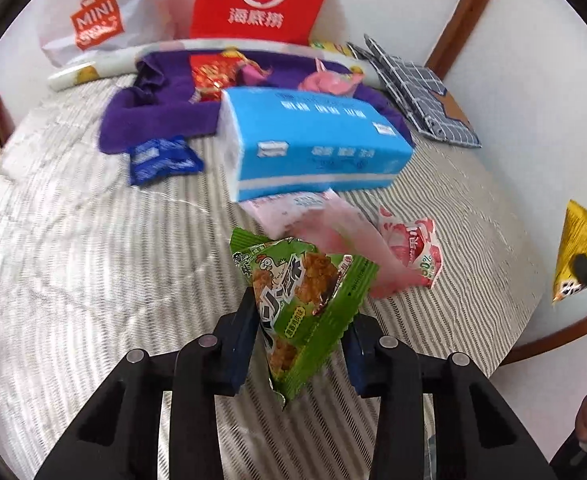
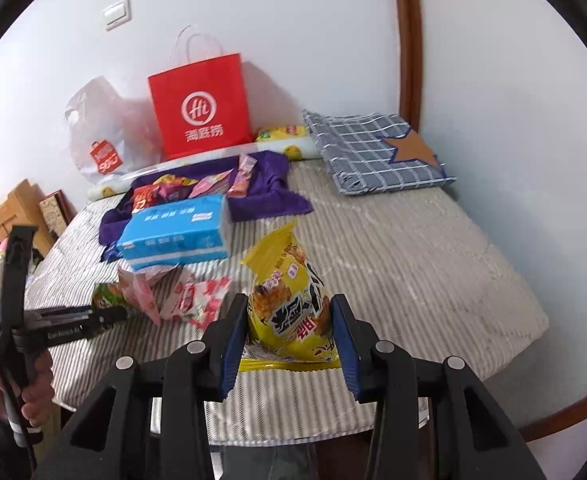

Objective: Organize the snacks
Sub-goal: 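Grasp green snack bag with left gripper while right lifts yellow chip bag, then carry green bag in left and yellow bag in right toward purple towel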

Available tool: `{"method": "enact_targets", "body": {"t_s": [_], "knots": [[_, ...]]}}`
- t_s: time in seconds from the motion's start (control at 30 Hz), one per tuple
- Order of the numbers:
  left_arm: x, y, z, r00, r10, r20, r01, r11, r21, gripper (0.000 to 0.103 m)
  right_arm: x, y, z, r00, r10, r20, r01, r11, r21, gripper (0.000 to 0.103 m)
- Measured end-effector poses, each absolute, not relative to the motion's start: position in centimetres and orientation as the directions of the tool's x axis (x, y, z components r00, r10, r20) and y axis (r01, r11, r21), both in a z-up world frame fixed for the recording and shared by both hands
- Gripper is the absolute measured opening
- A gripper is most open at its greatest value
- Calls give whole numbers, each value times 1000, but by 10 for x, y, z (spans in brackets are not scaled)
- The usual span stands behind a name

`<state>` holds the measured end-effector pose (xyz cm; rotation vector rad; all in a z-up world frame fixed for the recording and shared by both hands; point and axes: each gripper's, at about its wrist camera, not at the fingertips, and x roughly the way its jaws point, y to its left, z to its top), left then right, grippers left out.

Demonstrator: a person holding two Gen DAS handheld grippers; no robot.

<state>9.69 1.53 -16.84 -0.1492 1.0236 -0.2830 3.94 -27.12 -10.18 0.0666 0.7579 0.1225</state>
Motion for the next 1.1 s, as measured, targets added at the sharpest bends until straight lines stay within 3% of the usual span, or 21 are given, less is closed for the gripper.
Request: {"method": "enact_targets", "body": {"t_s": [0.47, 0.77, 1.1], "knots": [[78, 44, -123, 564, -294, -772, 120, 954, -275, 38, 53, -219, -99, 708, 236, -666, -210, 970, 120, 39], [114, 48, -106, 576, -334, -746, 121, 938, -326, 38, 91, -205, -85, 718, 248, -651, -233, 966, 112, 39], [166, 35, -75, 607, -308, -733, 172, 951, -258, 38, 151, -200, -66, 753, 260, -604, -249, 963, 105, 39]]}}
